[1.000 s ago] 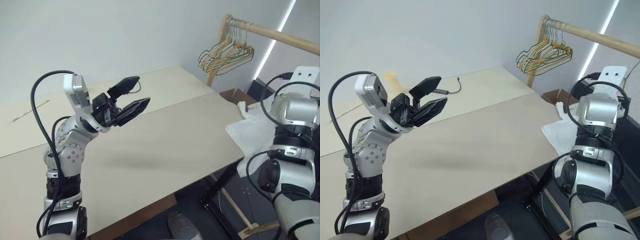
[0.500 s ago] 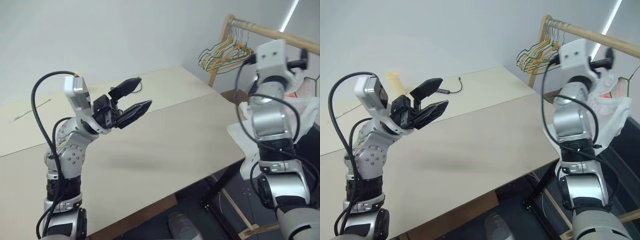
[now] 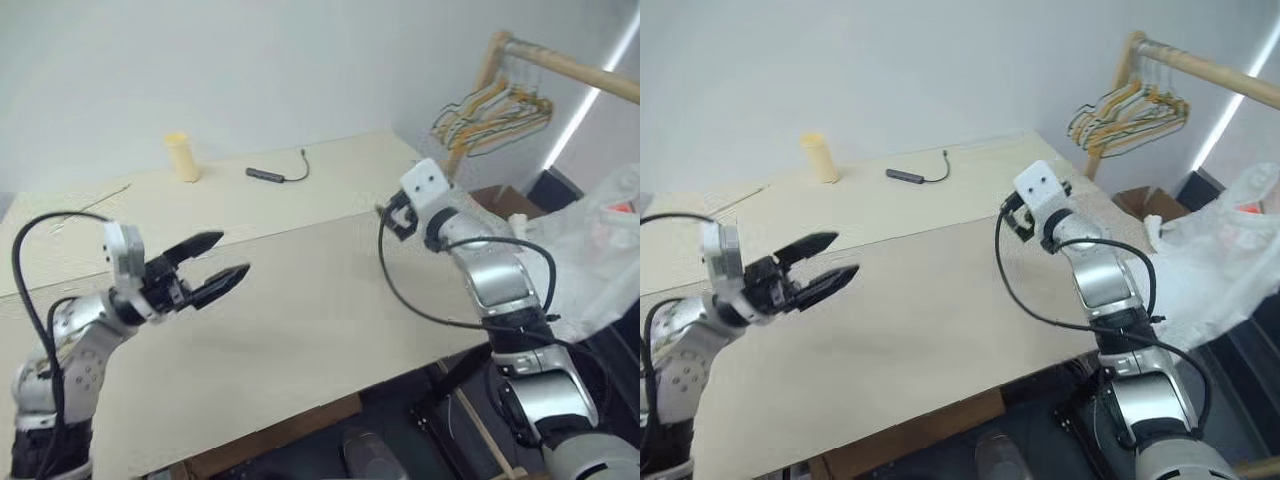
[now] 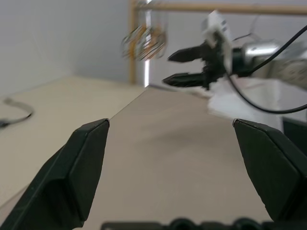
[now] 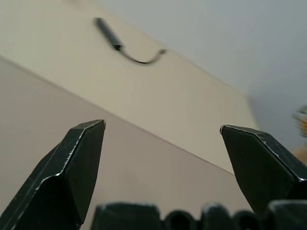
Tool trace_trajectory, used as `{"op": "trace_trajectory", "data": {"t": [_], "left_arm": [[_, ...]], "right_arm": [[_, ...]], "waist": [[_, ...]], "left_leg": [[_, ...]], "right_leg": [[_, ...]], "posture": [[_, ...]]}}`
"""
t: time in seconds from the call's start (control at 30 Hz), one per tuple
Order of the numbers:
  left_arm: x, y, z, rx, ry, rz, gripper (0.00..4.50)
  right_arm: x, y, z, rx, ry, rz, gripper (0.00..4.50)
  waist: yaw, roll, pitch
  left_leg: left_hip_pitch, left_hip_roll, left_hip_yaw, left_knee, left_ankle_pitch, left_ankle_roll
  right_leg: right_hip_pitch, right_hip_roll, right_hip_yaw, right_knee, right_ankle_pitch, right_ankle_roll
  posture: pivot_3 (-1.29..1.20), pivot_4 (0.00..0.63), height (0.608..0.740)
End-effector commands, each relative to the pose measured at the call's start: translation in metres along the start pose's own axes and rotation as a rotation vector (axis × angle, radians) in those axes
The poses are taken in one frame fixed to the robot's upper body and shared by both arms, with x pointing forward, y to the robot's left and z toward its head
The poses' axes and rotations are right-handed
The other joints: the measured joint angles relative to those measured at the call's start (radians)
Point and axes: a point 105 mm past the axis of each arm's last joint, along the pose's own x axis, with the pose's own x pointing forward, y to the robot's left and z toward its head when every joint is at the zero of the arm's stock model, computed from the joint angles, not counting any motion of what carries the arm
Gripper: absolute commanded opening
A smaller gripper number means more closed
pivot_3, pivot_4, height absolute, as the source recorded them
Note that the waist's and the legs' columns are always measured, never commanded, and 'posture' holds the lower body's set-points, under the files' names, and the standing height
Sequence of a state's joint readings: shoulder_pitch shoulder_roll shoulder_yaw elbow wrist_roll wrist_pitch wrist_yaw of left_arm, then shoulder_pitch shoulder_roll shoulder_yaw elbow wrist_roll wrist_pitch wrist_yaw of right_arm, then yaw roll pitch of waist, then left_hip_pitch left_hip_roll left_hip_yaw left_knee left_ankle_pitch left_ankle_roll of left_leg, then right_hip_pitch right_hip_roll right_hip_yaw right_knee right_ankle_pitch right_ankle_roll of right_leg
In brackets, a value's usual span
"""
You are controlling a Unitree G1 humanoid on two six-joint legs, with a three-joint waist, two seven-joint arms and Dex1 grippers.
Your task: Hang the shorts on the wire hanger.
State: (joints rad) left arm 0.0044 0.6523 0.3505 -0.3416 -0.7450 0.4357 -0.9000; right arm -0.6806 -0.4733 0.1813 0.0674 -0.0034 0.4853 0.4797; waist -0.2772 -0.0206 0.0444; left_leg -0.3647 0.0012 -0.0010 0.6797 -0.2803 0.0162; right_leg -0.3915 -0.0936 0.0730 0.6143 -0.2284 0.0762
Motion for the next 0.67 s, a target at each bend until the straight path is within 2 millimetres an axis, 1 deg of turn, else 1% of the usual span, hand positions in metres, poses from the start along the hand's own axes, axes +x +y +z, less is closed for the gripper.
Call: {"op": "trace_trajectory", "data": {"t": [0.03, 0.1, 0.17, 0.27, 0.37, 0.5, 0.67], "left_arm": [[-0.007, -0.004, 0.006, 0.093, 0.023, 0.057, 4.5], [-0.011, -0.005, -0.001, 0.096, 0.051, 0.095, 4.5], [-0.015, -0.009, -0.01, 0.098, 0.092, 0.114, 4.5], [-0.018, -0.012, -0.025, 0.11, 0.164, 0.142, 4.5], [-0.018, -0.013, -0.032, 0.12, 0.192, 0.165, 4.5], [-0.017, -0.013, -0.032, 0.118, 0.185, 0.19, 4.5], [-0.018, -0.011, -0.035, 0.114, 0.216, 0.212, 4.5]], "right_arm": [[-0.008, 0.021, 0.011, -0.072, -0.064, 0.142, 4.45], [-0.012, 0.039, 0.006, -0.128, -0.07, 0.232, 4.45], [-0.016, 0.056, 0.002, -0.176, -0.083, 0.317, 4.45], [-0.015, 0.069, -0.004, -0.189, -0.075, 0.358, 4.45], [-0.013, 0.076, -0.011, -0.228, -0.069, 0.358, 4.45], [-0.014, 0.078, -0.017, -0.24, -0.054, 0.355, 4.45], [-0.014, 0.077, -0.021, -0.239, -0.035, 0.326, 4.45]], "waist": [[0.046, 0.0, 0.0], [0.094, 0.0, 0.0], [0.129, 0.0, 0.0], [0.178, 0.0, 0.0], [0.219, 0.0, 0.0], [0.257, 0.0, 0.0], [0.27, -0.001, 0.0]], "left_leg": [[-0.002, 0.0, 0.0, 0.0, 0.0, 0.0], [-0.005, 0.0, 0.0, 0.0, 0.0, -0.001], [-0.007, 0.0, 0.0, 0.0, 0.0, -0.001], [-0.008, 0.0, 0.002, 0.0, 0.0, -0.001], [-0.008, -0.001, 0.003, 0.0, 0.002, -0.003], [-0.008, 0.0, 0.004, 0.0, 0.004, -0.005], [-0.007, -0.001, 0.006, 0.0, 0.006, -0.004]], "right_leg": [[-0.002, 0.0, 0.0, 0.0, 0.0, 0.0], [-0.007, -0.001, -0.001, 0.0, 0.0, -0.001], [-0.009, -0.001, -0.001, 0.001, 0.0, -0.002], [-0.011, -0.001, -0.001, 0.001, 0.0, -0.004], [-0.012, 0.001, -0.002, 0.002, 0.001, -0.007], [-0.011, 0.003, -0.004, 0.003, 0.002, -0.009], [-0.011, 0.003, -0.004, 0.005, 0.002, -0.01]], "posture": [[-0.03, 0.0, 0.74], [-0.01, 0.0, 0.74], [0.01, 0.0, 0.74], [0.03, 0.0, 0.74], [0.05, 0.0, 0.74], [0.06, 0.0, 0.74], [0.06, 0.0, 0.74]]}}
